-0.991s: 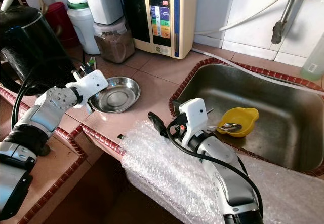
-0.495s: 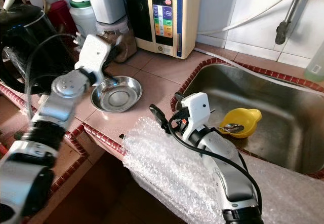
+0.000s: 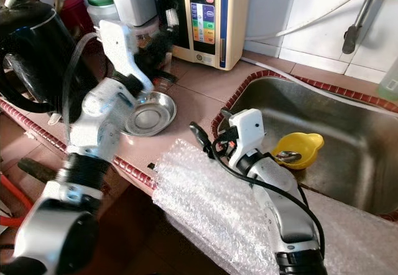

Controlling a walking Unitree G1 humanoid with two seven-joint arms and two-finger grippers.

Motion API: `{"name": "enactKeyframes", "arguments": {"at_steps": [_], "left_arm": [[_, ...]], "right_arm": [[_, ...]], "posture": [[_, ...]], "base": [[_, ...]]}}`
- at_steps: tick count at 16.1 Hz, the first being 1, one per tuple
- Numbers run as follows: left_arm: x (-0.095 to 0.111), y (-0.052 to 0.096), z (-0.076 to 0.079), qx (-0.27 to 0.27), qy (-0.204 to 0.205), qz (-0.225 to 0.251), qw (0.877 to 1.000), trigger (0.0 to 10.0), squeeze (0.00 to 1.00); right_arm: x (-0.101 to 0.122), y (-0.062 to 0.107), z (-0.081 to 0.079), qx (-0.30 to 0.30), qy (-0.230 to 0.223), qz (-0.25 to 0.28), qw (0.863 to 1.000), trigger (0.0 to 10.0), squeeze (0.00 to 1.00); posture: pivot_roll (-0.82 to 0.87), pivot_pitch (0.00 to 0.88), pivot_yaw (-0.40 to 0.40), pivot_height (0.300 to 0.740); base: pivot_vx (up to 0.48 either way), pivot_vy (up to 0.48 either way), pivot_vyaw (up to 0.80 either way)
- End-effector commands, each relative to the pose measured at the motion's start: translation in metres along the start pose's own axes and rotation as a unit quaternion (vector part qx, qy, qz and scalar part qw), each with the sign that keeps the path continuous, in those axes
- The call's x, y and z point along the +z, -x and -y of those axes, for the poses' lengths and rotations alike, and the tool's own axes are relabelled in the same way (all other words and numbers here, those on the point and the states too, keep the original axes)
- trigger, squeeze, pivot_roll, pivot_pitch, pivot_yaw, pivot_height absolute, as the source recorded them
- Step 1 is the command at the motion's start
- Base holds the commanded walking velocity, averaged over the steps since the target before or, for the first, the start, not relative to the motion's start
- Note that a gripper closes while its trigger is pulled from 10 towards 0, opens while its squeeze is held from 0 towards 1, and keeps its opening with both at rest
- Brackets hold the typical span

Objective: Kitchen organization

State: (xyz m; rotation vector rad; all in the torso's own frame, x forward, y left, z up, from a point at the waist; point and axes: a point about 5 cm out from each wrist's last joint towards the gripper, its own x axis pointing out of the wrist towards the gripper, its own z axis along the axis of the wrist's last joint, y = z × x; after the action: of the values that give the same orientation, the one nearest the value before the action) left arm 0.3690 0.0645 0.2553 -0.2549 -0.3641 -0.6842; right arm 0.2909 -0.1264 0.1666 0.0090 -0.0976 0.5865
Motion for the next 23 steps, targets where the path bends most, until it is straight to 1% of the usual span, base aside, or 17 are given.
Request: {"name": "enactKeyframes", "arguments": {"at_steps": [1,2,3,4,5,7,8,9,10,12,14,15,19,23], "left_arm": [[-0.001,0.000,0.005,-0.009,0.026,0.000,1.000,0.0,0.00],[-0.004,0.000,0.009,-0.016,0.035,-0.004,0.999,0.0,0.00],[-0.009,0.000,0.017,-0.032,0.069,-0.011,0.997,0.0,0.00],[-0.012,0.001,0.024,-0.048,0.114,-0.008,0.992,0.0,0.00],[-0.014,0.003,0.028,-0.055,0.138,-0.008,0.989,0.0,0.00],[-0.018,0.005,0.034,-0.060,0.156,-0.016,0.986,0.0,0.00],[-0.020,0.006,0.040,-0.066,0.173,-0.020,0.983,0.0,0.00],[-0.022,0.007,0.045,-0.071,0.179,-0.024,0.981,0.0,0.00],[-0.022,0.007,0.047,-0.075,0.184,-0.026,0.980,0.0,0.00],[-0.022,0.007,0.055,-0.083,0.209,-0.028,0.974,0.0,0.00],[-0.023,0.007,0.062,-0.095,0.210,-0.033,0.972,0.0,0.00],[-0.023,0.008,0.064,-0.095,0.213,-0.034,0.972,0.0,0.00],[-0.026,0.012,0.068,-0.101,0.221,-0.045,0.969,0.0,0.00],[-0.027,0.013,0.066,-0.100,0.218,-0.050,0.969,0.0,0.00]], "right_arm": [[0.007,-0.002,0.002,-0.007,0.013,0.014,1.000,10.0,0.00],[0.008,-0.003,0.004,-0.016,0.023,0.017,0.999,10.0,0.00],[0.011,-0.003,0.008,-0.023,0.029,0.023,0.999,10.0,0.00],[0.012,-0.004,0.010,-0.029,0.030,0.024,0.999,10.0,0.00],[0.011,-0.004,0.011,-0.032,0.028,0.023,0.999,10.0,0.00],[0.010,-0.004,0.011,-0.034,0.025,0.022,0.999,10.0,0.00],[0.009,-0.004,0.009,-0.031,0.023,0.022,0.999,10.0,0.00],[0.009,-0.005,0.008,-0.029,0.021,0.022,0.999,10.0,0.00],[0.008,-0.006,0.008,-0.028,0.020,0.022,0.999,10.0,0.00],[0.007,-0.010,0.006,-0.025,0.015,0.022,0.999,10.0,0.00],[0.007,-0.015,0.008,-0.040,0.016,0.023,0.999,10.0,0.00],[0.008,-0.017,0.007,-0.040,0.010,0.032,0.999,0.0,0.00],[0.013,-0.021,0.013,-0.064,0.010,0.043,0.997,0.0,0.00],[0.013,-0.022,0.018,-0.078,0.007,0.045,0.996,0.0,0.00]], "posture": [[-0.11,0.049,0.080,0.740],[-0.11,0.049,0.080,0.740],[-0.11,0.050,0.084,0.740],[-0.11,0.050,0.084,0.740],[-0.11,0.052,0.089,0.740],[-0.11,0.055,0.091,0.740],[-0.11,0.055,0.091,0.740],[-0.11,0.056,0.093,0.740],[-0.11,0.056,0.093,0.740],[-0.11,0.056,0.095,0.740],[-0.11,0.057,0.095,0.740],[-0.11,0.058,0.095,0.740],[-0.11,0.062,0.094,0.740],[-0.10,0.050,0.100,0.740]], "base": [[0.000,0.000,0.00],[0.000,0.000,0.00],[0.000,0.000,0.00],[0.000,0.000,0.00],[0.000,0.000,0.00],[0.000,0.000,0.00],[0.000,0.000,0.00],[0.000,0.000,0.00],[0.000,0.000,0.00],[0.000,0.000,0.00],[0.000,0.000,0.00],[0.000,0.000,0.00],[0.000,0.000,0.00],[0.000,0.000,0.00]]}}
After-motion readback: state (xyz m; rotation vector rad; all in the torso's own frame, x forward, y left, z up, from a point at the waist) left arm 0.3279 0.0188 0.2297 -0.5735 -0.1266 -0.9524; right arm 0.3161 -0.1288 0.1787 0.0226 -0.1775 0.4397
